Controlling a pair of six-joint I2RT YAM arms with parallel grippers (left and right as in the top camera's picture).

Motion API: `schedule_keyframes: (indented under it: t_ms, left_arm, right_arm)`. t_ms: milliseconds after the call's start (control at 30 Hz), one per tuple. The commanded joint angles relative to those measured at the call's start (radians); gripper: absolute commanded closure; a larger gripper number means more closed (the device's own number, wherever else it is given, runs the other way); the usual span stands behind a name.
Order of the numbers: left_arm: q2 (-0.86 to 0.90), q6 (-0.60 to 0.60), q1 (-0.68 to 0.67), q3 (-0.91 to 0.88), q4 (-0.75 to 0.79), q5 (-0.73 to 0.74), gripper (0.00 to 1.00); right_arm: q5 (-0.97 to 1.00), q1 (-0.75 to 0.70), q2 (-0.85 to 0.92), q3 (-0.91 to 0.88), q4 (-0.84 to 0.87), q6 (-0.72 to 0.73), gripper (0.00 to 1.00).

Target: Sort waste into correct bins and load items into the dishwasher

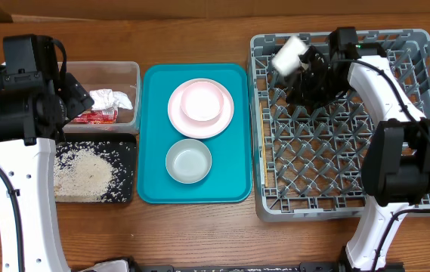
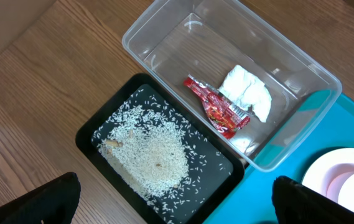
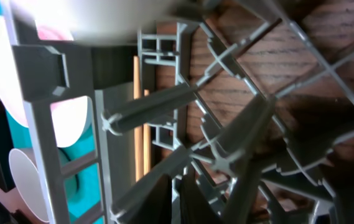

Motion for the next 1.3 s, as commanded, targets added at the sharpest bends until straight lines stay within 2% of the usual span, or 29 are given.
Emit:
schedule_keyframes:
  t_ms: [0, 133, 300, 367, 433, 533, 700, 933, 1100, 1133, 1200, 1267]
  left_arm:
    - [-0.003, 0.009, -0.001, 0.016, 0.0, 0.002, 0.0]
    - [-0.003, 0.009, -0.001, 0.016, 0.0, 0.002, 0.0]
    - [-0.003, 0.009, -0.001, 0.016, 0.0, 0.002, 0.0]
    - [-0.003, 0.009, -0.001, 0.016, 0.0, 0.002, 0.0]
    - [-0.003, 0.009, -0.001, 0.016, 0.0, 0.002, 0.0]
    - [-0.003, 0.009, -0.001, 0.016, 0.0, 0.002, 0.0]
    - [-0.003, 0.009, -0.001, 0.016, 0.0, 0.002, 0.0]
    - [-0.003, 0.009, -0.001, 0.016, 0.0, 0.002, 0.0]
    - [-0.003, 0.009, -0.001, 0.016, 0.0, 0.002, 0.0]
    - [-0.003, 0.009, -0.001, 0.016, 0.0, 0.002, 0.0]
    - [-0.003, 0.009, -0.001, 0.016, 0.0, 0.002, 0.0]
    - [-0.003, 0.009, -0.001, 0.016, 0.0, 0.002, 0.0]
  right_arm:
    - [0.034, 0.002, -0.103, 0.005, -0.005, -0.014, 0.91]
    - [0.053, 0.002, -0.216, 0.005, 0.014, -0.002, 0.88]
    - [0.167, 0.018, -0.347, 0.005, 0.136, 0.047, 0.82]
    - [0.199, 0.03, -0.36, 0.005, 0.204, 0.046, 0.69]
    - [0.214, 0.04, -0.355, 0.005, 0.259, 0.044, 0.52]
    - [0.232, 0.051, -0.327, 0.004, 0.306, -0.004, 0.37]
    - [0.236, 0.055, -0.252, 0.004, 0.359, -0.138, 0.29]
    - [0.235, 0.055, -0.15, 0.004, 0.467, -0.173, 0.23]
    - [0.235, 0.055, -0.101, 0.004, 0.501, -0.175, 0.24]
    - [0.235, 0.055, -0.098, 0.004, 0.497, -0.175, 0.3]
    - [0.235, 0.055, -0.098, 0.004, 0.476, -0.175, 0.54]
    - [0.235, 0.055, -0.101, 0.005, 0.461, -0.174, 0.7]
